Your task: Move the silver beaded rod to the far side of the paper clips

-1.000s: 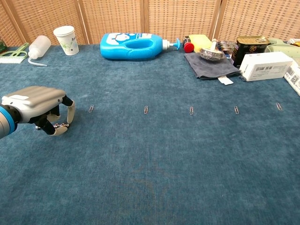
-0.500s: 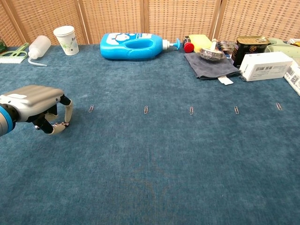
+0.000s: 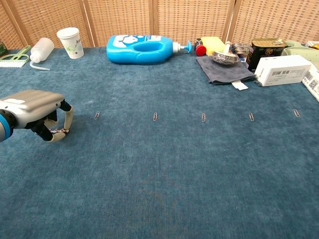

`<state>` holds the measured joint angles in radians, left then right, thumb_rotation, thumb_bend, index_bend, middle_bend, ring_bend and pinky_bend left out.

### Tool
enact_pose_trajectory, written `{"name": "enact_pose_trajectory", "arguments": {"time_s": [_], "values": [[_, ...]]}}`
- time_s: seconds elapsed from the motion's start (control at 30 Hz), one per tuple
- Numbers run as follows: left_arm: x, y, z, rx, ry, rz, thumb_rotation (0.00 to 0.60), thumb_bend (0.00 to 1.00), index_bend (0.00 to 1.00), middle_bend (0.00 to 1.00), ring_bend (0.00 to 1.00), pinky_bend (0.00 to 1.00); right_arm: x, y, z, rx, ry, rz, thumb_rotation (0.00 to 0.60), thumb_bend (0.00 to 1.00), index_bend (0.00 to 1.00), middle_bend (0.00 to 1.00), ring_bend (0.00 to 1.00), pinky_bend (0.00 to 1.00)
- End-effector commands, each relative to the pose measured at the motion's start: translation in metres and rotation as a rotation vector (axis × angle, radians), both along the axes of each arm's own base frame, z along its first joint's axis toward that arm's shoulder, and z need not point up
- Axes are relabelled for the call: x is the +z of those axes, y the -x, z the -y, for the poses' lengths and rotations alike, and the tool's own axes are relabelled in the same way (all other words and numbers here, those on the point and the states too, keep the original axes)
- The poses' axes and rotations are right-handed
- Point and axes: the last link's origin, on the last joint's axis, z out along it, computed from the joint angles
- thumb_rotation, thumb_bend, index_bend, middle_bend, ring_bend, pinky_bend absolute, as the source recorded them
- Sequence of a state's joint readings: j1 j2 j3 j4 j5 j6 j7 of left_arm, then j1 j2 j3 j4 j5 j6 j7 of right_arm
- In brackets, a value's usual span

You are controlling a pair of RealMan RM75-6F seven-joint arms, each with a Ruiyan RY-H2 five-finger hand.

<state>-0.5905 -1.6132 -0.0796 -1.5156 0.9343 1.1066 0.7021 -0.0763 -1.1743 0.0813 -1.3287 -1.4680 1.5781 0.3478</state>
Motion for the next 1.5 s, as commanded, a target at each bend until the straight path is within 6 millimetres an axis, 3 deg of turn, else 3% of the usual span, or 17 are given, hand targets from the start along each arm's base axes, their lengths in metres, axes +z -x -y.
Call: {"name": "enact_pose_trajectory", "arguments": {"time_s": [0.03,0.37,0.8,1.03,1.5], "values": [[0.001,0.0,0.0,-0.003,-0.006,0.003,0.6,0.38,0.59,1.0,1.0,1.0,0.0,0.0,0.0,0.0,0.002,0.0,0.6,0.5,0.0,0.14,0.11,0.16],[0.013,-0.003,-0.001,-0.022,-0.044,0.046,0.6,0.4,0.65,1.0,1.0,1.0,0.001,-0.002,-0.001,0.007,0.009,-0.001,0.6,0.5,0.0,0.14,0.11,0.16],[0.07,-0.017,-0.002,-0.068,-0.144,0.194,0.6,0.41,0.65,1.0,1.0,1.0,-0.004,-0.006,0.004,0.037,-0.002,0.009,0.6,0.5,0.0,0.14,0.11,0.16],[0.095,-0.003,-0.009,-0.029,-0.19,0.244,0.6,0.41,0.65,1.0,1.0,1.0,-0.006,-0.01,0.007,0.056,-0.009,0.006,0.6,0.5,0.0,0.14,0.11,0.16],[0.119,0.035,-0.021,0.116,-0.197,0.36,0.6,0.41,0.65,1.0,1.0,1.0,-0.011,-0.015,0.012,0.064,-0.025,0.007,0.6,0.5,0.0,0.14,0.11,0.17]]}}
